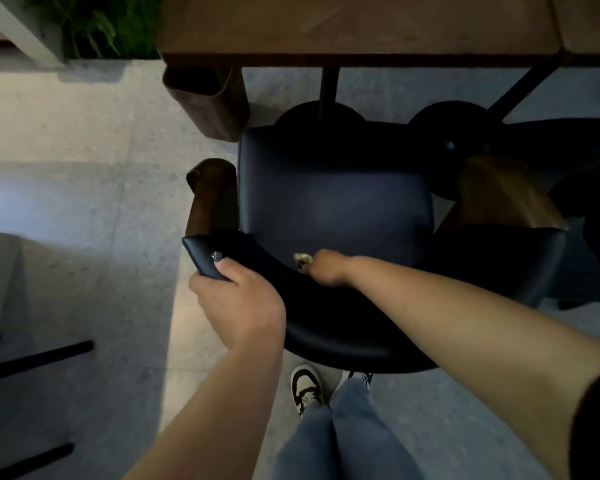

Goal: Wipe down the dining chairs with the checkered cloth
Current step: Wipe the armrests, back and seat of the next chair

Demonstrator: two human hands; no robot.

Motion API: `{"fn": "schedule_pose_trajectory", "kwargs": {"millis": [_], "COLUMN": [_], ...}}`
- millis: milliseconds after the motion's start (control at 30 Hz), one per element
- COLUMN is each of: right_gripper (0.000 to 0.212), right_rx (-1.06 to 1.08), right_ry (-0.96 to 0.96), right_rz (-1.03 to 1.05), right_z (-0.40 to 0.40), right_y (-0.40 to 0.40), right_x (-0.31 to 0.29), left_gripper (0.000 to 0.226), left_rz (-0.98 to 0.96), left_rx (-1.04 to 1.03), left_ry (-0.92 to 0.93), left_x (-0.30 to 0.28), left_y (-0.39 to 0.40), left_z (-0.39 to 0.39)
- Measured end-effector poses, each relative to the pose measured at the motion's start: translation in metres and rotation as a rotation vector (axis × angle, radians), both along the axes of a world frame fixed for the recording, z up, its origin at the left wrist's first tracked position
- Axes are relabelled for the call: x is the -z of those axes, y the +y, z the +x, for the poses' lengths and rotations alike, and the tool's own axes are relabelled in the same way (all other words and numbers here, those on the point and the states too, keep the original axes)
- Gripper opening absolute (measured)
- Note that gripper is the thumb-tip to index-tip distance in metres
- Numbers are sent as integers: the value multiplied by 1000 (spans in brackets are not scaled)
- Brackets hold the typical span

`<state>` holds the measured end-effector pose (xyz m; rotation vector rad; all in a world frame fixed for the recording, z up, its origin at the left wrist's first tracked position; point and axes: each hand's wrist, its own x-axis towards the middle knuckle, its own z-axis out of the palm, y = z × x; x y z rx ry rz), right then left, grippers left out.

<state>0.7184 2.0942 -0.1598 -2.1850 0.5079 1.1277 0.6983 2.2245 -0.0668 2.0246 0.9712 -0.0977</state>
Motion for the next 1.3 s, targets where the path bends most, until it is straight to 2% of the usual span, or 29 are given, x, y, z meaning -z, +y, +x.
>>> {"fn": "schedule_pose_trajectory", "kwargs": {"millis": [133, 233, 300, 333, 367, 467, 533, 567, 667, 800, 900, 967, 1167, 1233, 1300], "right_gripper": [31, 44, 43, 35, 28, 29, 12, 11, 31, 46, 54, 55, 56, 53, 54], "right_rx": [-8, 30, -21, -56, -103, -203, -180, -140, -89, -317, -351, -360, -471, -590, -582], "right_ry": [-89, -208, -352, -402, -424, -451, -508, -548, -584, -734, -682, -617, -527, -523, -409], "right_rz": [16, 92, 128, 152, 180, 213, 215, 199, 129, 19, 85, 89, -64, -148, -289], "right_z": [-9, -31, -56, -70, -83, -104, -102, -98, -97, -123, -129, -135, -138, -124, -102], "right_y": [0, -2, -1, -2, -4, -10, -13, -11, 4, 17, -6, -26, -112, -148, -183], "right_x": [-25, -66, -96, -108, -118, -152, -166, -168, -160, -149, -150, -151, -161, -159, -159], "left_gripper": [36, 37, 38, 38, 39, 50, 63, 68, 75, 61, 41, 36, 47, 47, 46], "left_rz": [-4, -11, -13, -14, -16, -24, 22, 54, 209, 527, 721, 791, 892, 906, 912], "left_rx": [11, 10, 11, 14, 18, 81, 195, 270, 488, 870, 1168, 1247, 1337, 1337, 1315], "left_ry": [-15, -18, -15, -15, -19, -71, -113, -136, -142, -128, -24, 53, 197, 205, 173], "left_x": [-2, -1, -2, -3, -4, -9, -14, -15, -15, -16, -19, -22, -23, -25, -24], "left_y": [1, 0, 0, 0, -1, -3, 0, 2, 8, 11, 6, 1, -1, -3, -4], "left_z": [-2, -2, -2, -2, -2, -4, -8, -10, -10, 0, 11, 14, 16, 16, 15]}}
